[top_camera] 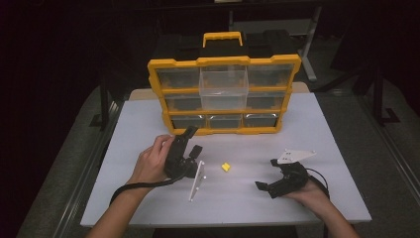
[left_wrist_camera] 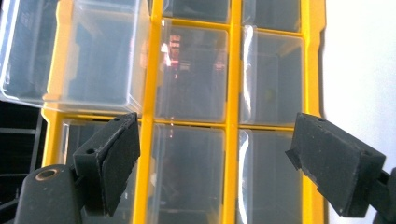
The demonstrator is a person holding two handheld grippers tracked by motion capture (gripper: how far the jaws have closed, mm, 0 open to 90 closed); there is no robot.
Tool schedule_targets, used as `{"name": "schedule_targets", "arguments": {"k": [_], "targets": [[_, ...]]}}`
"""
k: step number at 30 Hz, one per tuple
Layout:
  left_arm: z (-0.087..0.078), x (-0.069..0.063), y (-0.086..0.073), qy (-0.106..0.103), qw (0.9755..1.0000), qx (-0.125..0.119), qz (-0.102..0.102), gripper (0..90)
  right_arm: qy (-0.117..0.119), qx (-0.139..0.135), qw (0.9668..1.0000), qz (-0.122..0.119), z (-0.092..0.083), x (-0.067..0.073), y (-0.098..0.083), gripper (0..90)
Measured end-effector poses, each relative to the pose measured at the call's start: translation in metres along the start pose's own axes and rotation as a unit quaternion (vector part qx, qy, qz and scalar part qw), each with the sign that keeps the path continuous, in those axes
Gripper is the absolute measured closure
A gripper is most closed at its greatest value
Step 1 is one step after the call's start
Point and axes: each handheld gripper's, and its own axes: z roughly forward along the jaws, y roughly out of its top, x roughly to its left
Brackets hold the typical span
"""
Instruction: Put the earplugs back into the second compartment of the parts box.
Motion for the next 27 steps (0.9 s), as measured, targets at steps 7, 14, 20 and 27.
{"name": "schedule_targets", "arguments": {"k": [7, 14, 20, 27], "targets": [[-0.004, -0.016, -0.007, -0.009, 0.9999, 0.013, -0.002, 11.8, 0.0, -0.001, 1.0, 0.001, 0.0, 0.0, 0.0, 0.0], [-0.008, -0.031, -0.012, -0.021, 0.9995, 0.022, -0.004, 8.7, -0.001, -0.001, 1.0, 0.0, 0.0, -0.001, 0.0, 0.0], [-0.012, -0.047, -0.016, -0.037, 0.9984, 0.042, -0.006, 2.9, -0.001, -0.001, 1.0, 0.0, 0.0, 0.0, 0.0, 0.0], [-0.017, -0.062, -0.02, -0.049, 0.9971, 0.056, -0.012, 0.0, -0.002, 0.0, 1.0, -0.003, 0.0, 0.0, 0.0, 0.0]]}}
